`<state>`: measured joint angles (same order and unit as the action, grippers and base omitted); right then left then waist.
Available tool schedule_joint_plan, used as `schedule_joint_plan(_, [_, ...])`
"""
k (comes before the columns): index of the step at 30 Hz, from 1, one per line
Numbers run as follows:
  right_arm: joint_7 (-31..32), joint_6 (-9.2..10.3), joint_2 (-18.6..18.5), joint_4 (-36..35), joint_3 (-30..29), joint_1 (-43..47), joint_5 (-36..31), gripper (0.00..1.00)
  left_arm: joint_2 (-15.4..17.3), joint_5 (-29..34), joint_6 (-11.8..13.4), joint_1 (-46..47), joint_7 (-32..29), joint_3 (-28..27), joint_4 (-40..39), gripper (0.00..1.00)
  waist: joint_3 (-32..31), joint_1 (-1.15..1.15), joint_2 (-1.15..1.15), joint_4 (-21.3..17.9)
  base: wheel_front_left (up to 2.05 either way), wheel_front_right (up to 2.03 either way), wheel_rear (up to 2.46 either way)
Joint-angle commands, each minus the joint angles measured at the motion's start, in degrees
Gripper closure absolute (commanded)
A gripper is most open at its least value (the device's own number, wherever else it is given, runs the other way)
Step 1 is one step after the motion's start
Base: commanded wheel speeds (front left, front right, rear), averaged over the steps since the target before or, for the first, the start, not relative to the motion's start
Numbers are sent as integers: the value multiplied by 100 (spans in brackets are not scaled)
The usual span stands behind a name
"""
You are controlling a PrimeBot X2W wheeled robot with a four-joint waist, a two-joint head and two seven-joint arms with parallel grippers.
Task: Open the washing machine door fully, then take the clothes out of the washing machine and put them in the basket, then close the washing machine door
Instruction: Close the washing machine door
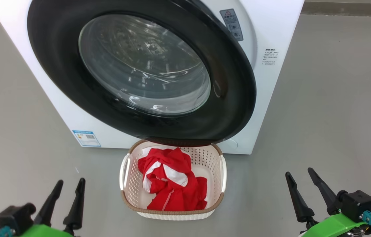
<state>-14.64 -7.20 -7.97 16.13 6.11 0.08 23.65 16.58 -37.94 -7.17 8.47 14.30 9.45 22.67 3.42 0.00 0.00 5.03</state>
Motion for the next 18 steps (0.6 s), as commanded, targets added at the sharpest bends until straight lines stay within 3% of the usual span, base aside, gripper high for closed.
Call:
schedule_joint_plan(1, [-36,-29,-88,-132,79,5,25,0,72,276,-32,-25,70,-376,-221,0,-22,0,0,-23,0,0,0])
schedule_joint_plan(9, [-36,-29,-63,-173,-21,139,12,0,-385,1186,-32,-580,70,-1017,-699,0,-141,0,0,-136,0,0,0])
schedule_joint_plan(18, [-36,-29,-38,-203,-142,322,9,0,-652,1694,-32,-1018,70,-1356,-1010,0,-230,0,0,-214,0,0,0])
